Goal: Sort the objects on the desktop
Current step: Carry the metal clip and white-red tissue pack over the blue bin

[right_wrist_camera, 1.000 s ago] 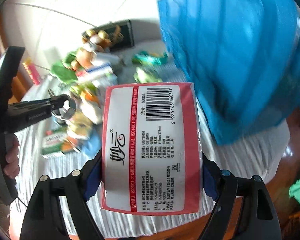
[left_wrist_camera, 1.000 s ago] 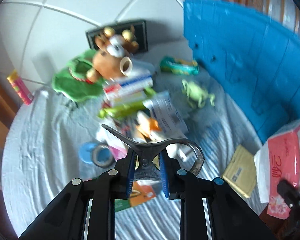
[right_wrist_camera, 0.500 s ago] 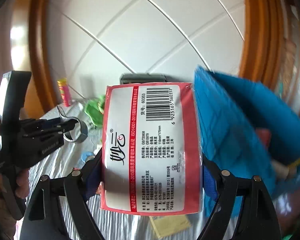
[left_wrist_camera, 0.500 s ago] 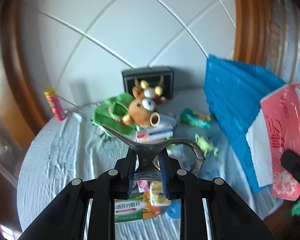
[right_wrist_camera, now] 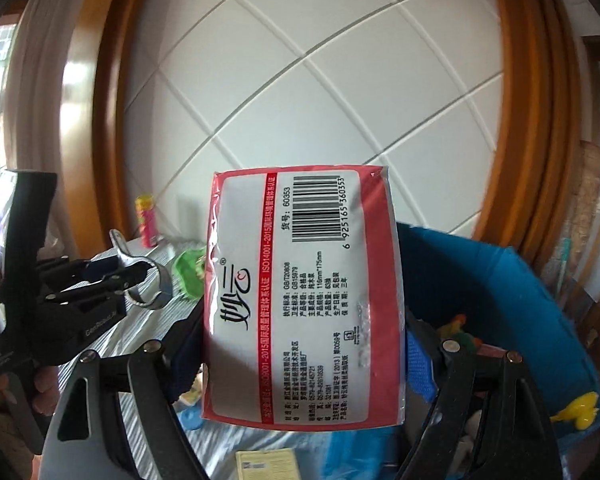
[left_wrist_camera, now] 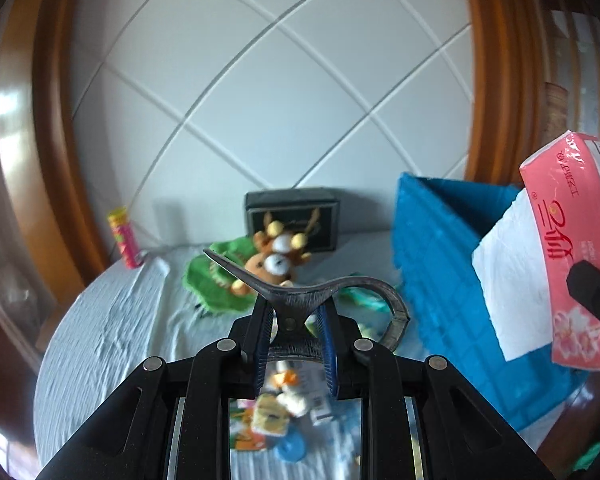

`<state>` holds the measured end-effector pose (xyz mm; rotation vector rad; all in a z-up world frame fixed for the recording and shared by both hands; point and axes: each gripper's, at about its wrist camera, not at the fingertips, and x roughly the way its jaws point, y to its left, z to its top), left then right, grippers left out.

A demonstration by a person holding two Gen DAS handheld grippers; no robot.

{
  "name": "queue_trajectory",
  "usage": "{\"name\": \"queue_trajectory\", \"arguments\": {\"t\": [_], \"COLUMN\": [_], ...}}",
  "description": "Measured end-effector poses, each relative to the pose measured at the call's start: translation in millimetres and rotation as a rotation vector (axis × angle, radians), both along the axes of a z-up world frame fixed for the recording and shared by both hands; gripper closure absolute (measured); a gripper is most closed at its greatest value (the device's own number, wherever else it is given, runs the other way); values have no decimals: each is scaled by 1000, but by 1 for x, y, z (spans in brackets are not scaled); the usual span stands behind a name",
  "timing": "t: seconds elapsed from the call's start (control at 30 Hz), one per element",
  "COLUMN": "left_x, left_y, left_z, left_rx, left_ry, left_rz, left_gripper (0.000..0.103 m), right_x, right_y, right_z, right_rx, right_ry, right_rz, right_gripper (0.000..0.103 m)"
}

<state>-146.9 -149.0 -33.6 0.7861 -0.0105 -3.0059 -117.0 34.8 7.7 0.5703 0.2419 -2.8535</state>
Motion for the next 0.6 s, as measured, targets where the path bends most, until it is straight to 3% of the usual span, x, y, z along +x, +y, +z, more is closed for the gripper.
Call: {"name": "queue_trajectory", "arguments": {"t": [0.33, 0.6], "left_x": [-5, -18], "left_y": [102, 221], "left_z": [27, 35], "left_rx": [-15, 1], "left_ry": [27, -30], "left_rz": [-135, -160], "left_gripper": [81, 81], "right_x": [12, -1], "right_y": [106, 208], "right_z": [24, 15], "right_rx": [-16, 20], "right_ry": [56, 20], "right_rz": [-184, -196], "right_gripper": [21, 21]}}
